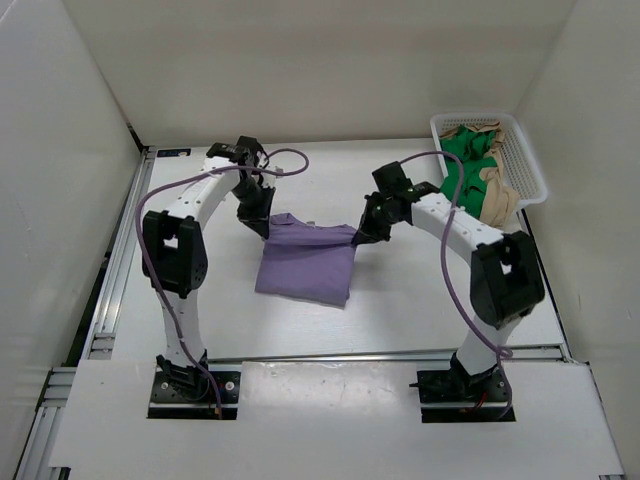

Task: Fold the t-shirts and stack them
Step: Fold the long partially folded tshirt into a neat square

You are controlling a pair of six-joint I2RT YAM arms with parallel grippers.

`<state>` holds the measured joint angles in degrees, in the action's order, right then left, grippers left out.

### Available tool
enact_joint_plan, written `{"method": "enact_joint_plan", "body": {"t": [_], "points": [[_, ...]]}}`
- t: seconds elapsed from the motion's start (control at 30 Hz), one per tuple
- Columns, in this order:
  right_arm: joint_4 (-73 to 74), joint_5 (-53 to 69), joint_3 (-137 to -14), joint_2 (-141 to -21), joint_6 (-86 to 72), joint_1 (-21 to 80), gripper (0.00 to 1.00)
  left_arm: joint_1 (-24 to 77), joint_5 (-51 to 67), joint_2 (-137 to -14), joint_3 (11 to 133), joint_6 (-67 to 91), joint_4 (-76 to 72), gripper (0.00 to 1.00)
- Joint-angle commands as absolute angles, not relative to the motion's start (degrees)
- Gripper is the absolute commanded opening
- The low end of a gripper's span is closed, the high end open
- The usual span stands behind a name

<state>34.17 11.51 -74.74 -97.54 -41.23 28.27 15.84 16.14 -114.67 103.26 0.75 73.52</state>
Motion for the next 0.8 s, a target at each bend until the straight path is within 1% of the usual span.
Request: {"method": "enact_joint_plan", "body": {"t": [0.0, 0.1, 0.13, 0.17, 0.2, 0.27, 0.33, 0.4, 0.47, 0.5, 0.57, 0.6, 0.63, 0.7, 0.73, 0.77], "points": [[34.37, 12.22, -80.32, -102.47, -38.76, 26.29, 0.00, 15.03, 14.95, -115.22, 106.95, 0.00, 69.62, 0.10], [34.37, 12.22, -84.63, -107.30, -39.37, 25.06, 0.00, 14.41, 14.94, -117.68, 108.62, 0.00, 67.86, 0.10], [34.37, 12.22, -86.29, -109.40, -39.90, 24.18, 0.02, 14.41, 14.16, -118.90, 108.63, 0.00, 66.89, 0.12], [34.37, 11.35, -87.09, -110.38, -40.42, 24.17, 0.14, 14.41, 13.19, -119.52, 109.42, 0.00, 66.36, 0.17], [34.37, 10.73, -88.14, -111.35, -40.95, 23.47, 0.21, 14.41, 12.66, -120.14, 110.29, 0.00, 65.75, 0.29], [34.37, 10.03, -91.65, -114.07, -40.96, 22.85, 0.34, 13.89, 10.73, -121.99, 112.66, 0.00, 64.17, 0.45], [34.89, 8.10, -95.08, -115.31, -40.96, 21.36, 0.37, 12.58, 8.19, -123.30, 115.39, 0.00, 64.16, 0.55], [35.42, 7.48, -95.71, -115.31, -40.96, 20.84, 0.38, 11.87, 6.51, -123.84, 118.73, 0.00, 63.63, 0.59], [35.42, 7.47, -96.42, -113.39, -40.34, 21.35, 0.38, 11.34, 3.09, -120.00, 116.91, 0.00, 61.62, 0.61], [34.90, 7.47, -95.72, -112.60, -39.30, 22.75, 0.34, 11.34, 2.29, -117.88, 114.81, 0.00, 58.13, 0.61], [34.37, 6.42, -94.58, -110.40, -37.79, 24.86, 0.29, 11.34, 5.43, -110.35, 108.75, 0.00, 53.20, 0.61], [34.37, 6.42, -93.35, -109.69, -37.10, 26.87, 0.26, 13.08, 7.54, -108.48, 102.72, 0.00, 51.09, 0.60], [34.37, 6.42, -92.73, -109.69, -37.61, 27.68, 0.18, 14.05, 10.78, -107.41, 100.66, 0.00, 49.93, 0.58], [33.32, 7.03, -90.72, -109.69, -38.84, 28.91, 0.11, 16.94, 10.81, -108.62, 98.71, 0.00, 50.88, 0.51], [32.01, 7.73, -90.18, -110.47, -39.46, 29.70, 0.06, 17.66, 11.51, -110.02, 98.70, 0.00, 52.19, 0.39], [31.99, 8.43, -90.18, -111.26, -40.68, 29.71, 0.05, 17.67, 12.04, -111.69, 99.66, 0.00, 55.08, 0.35]]}}
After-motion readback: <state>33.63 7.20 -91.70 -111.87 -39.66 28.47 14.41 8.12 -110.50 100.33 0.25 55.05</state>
